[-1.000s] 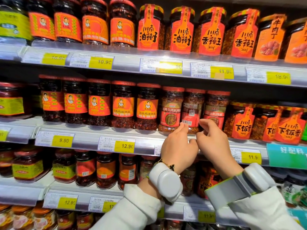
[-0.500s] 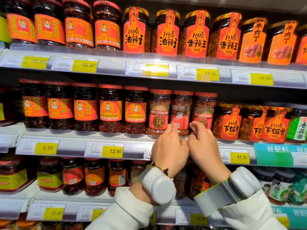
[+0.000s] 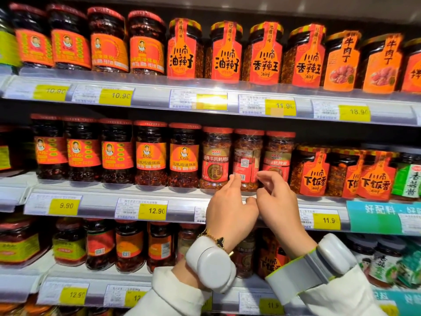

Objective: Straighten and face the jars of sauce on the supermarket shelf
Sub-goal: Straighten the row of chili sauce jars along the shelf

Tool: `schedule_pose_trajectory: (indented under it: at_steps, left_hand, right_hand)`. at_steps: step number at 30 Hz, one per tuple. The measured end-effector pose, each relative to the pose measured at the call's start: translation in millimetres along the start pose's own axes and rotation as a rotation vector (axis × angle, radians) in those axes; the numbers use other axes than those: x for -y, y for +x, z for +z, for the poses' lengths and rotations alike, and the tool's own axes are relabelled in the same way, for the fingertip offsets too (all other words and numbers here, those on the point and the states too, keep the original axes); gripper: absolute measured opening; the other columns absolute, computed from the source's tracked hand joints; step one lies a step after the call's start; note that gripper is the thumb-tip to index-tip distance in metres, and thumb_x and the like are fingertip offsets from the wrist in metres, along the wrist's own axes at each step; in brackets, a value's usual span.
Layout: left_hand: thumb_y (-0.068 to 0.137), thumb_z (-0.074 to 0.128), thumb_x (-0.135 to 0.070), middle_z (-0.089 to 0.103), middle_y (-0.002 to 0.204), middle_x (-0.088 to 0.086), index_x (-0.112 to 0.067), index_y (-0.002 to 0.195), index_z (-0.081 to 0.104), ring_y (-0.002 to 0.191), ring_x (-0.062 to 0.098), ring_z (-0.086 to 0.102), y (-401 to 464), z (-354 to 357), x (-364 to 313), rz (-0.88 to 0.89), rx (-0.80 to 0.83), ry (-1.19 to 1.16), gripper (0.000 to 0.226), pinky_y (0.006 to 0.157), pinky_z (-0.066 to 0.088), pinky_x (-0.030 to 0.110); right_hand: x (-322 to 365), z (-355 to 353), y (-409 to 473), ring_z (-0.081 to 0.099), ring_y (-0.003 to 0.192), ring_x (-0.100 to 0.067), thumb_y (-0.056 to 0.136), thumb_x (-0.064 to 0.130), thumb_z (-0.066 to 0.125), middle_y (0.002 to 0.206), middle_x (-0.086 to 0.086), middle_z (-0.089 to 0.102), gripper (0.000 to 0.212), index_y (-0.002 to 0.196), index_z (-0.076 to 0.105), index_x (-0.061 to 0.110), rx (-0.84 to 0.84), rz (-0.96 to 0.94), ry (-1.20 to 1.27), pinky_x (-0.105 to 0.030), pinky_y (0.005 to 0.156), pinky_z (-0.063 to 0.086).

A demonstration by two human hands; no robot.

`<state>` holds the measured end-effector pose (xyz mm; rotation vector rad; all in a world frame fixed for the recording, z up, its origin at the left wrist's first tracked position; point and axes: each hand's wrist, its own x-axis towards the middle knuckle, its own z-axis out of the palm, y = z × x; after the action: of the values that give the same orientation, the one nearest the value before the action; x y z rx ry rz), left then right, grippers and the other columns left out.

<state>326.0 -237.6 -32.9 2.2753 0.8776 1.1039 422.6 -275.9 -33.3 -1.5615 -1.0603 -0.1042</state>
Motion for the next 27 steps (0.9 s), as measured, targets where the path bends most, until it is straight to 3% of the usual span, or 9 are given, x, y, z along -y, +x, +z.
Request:
schedule_pose_trajectory:
  at_steps: [5,9,14,20,23,27]
  left_hand:
    - [0.083,0.049,-0.026,0.03,0.15,-0.002,-0.022,0.142,0.031,0.124,0.021,0.046,-5,1,-2,0.015,-0.039,-0.036,0.062,0.103,0.037,0.032]
    - [0.083,0.05,-0.026,0.031,0.15,-0.004,-0.022,0.142,0.032,0.135,0.015,0.033,-6,2,-1,0.018,-0.058,-0.039,0.061,0.106,0.03,0.027]
    - [0.084,0.047,-0.02,0.033,0.149,-0.004,-0.019,0.14,0.035,0.135,0.012,0.031,-10,1,-3,0.058,-0.069,-0.027,0.058,0.106,0.027,0.024]
    - [0.089,0.045,-0.029,0.022,0.154,-0.004,-0.023,0.145,0.025,0.139,0.014,0.024,-10,4,1,0.032,-0.035,0.008,0.06,0.11,0.025,0.029]
    - [0.089,0.045,-0.028,0.02,0.154,-0.002,-0.02,0.146,0.021,0.139,0.014,0.022,-8,5,1,0.028,-0.002,0.024,0.062,0.109,0.023,0.027]
    - [0.086,0.047,-0.022,0.032,0.149,-0.005,-0.02,0.141,0.034,0.135,0.013,0.032,-12,5,0,0.046,-0.074,0.022,0.056,0.106,0.027,0.025]
  right_hand:
    - [-1,-1,-2,0.053,0.107,-0.018,0.076,-0.003,0.046,0.099,-0.002,0.06,0.038,0.104,0.057,0.02,-0.064,-0.025,0.053,-0.029,0.093,0.041]
    - [-1,0,-3,0.052,0.109,-0.017,0.078,-0.003,0.045,0.108,-0.006,0.058,0.039,0.109,0.055,0.018,-0.064,-0.022,0.031,-0.025,0.092,0.037]
    - [2,-1,0,0.048,0.116,-0.023,0.081,0.002,0.045,0.111,-0.004,0.053,0.042,0.118,0.05,0.018,-0.013,-0.013,-0.034,-0.038,0.102,0.035]
    - [3,-4,-10,0.052,0.107,-0.025,0.08,0.005,0.046,0.108,-0.011,0.062,0.038,0.116,0.056,0.015,-0.158,-0.126,-0.137,-0.032,0.09,0.039]
    - [1,-4,-9,0.049,0.111,-0.023,0.08,0.004,0.046,0.111,-0.011,0.059,0.039,0.117,0.054,0.015,-0.102,-0.1,-0.129,-0.03,0.094,0.037]
    - [0,-3,-7,0.044,0.116,-0.024,0.082,0.005,0.046,0.12,-0.012,0.055,0.044,0.125,0.048,0.014,-0.027,-0.095,-0.145,-0.034,0.1,0.035]
